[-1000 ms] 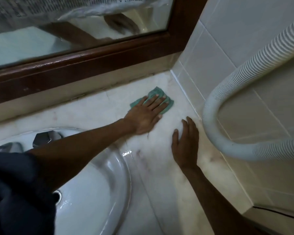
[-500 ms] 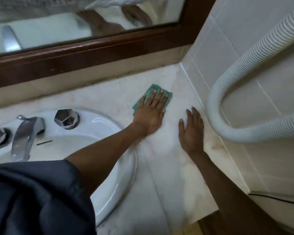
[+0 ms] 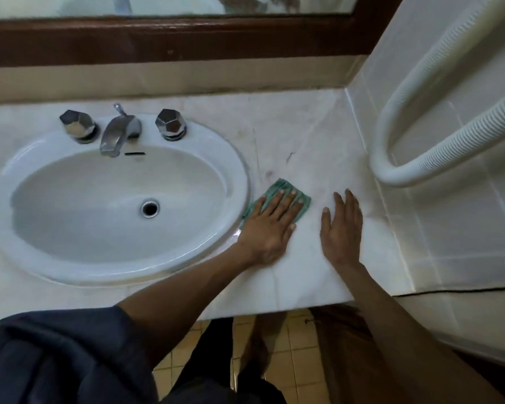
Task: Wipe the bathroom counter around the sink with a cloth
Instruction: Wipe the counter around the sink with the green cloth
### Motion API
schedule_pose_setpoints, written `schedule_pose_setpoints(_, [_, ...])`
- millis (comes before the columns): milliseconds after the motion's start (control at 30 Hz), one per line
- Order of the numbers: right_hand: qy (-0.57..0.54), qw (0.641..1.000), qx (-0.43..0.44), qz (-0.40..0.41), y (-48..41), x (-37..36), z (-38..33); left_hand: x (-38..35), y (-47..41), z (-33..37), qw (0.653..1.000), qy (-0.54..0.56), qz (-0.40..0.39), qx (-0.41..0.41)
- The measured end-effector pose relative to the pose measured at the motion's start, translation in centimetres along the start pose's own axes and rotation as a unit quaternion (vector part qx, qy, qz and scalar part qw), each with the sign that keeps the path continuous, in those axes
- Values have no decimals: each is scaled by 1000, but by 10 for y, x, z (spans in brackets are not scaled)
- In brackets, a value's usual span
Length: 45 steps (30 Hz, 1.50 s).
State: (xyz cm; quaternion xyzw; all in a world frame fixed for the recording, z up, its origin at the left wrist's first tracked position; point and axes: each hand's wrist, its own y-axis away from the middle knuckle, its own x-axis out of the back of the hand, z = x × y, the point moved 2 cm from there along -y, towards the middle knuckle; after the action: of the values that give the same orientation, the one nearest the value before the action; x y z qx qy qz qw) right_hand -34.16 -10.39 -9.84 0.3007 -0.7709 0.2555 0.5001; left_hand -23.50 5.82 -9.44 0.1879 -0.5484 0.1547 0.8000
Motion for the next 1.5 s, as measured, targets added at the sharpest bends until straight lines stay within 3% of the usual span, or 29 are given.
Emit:
schedule_pose_setpoints(367, [-20,996,42,-74,77,-6,-48,-8,125,-12,998,-8,18,53])
schedule_pose_setpoints(500, [-108,984,97,-99,83,-10,-99,-6,179,-31,998,-19,9,53])
schedule_pose_setpoints(667, [-186,962,188,-67,92,-14,-177,-4,246,-65,998,-9,-3,57])
schedule_pose_setpoints(833, [-181,938,260,-143,118,-33,-252,7,318,-111,996,-1,4,90])
schedule_pose_setpoints(1000, [-43,924,324,-196,146,-70,-308,24,402,-188,986,-8,36,163])
schedule_pose_setpoints(1167, [-24,935,288,-205,173,-90,-364,56,437,-278,949,18,63,307])
schedule_pose_setpoints(1300, [-44,930,275,-239,192,-104,-413,51,417,-264,911,65,114,390])
schedule_pose_setpoints(1367, [-60,931,260,-249,199,-110,-436,42,420,-258,917,73,111,376])
schedule_pose_setpoints(1500, [-82,931,252,-251,207,-120,-471,47,466,-292,964,37,73,251])
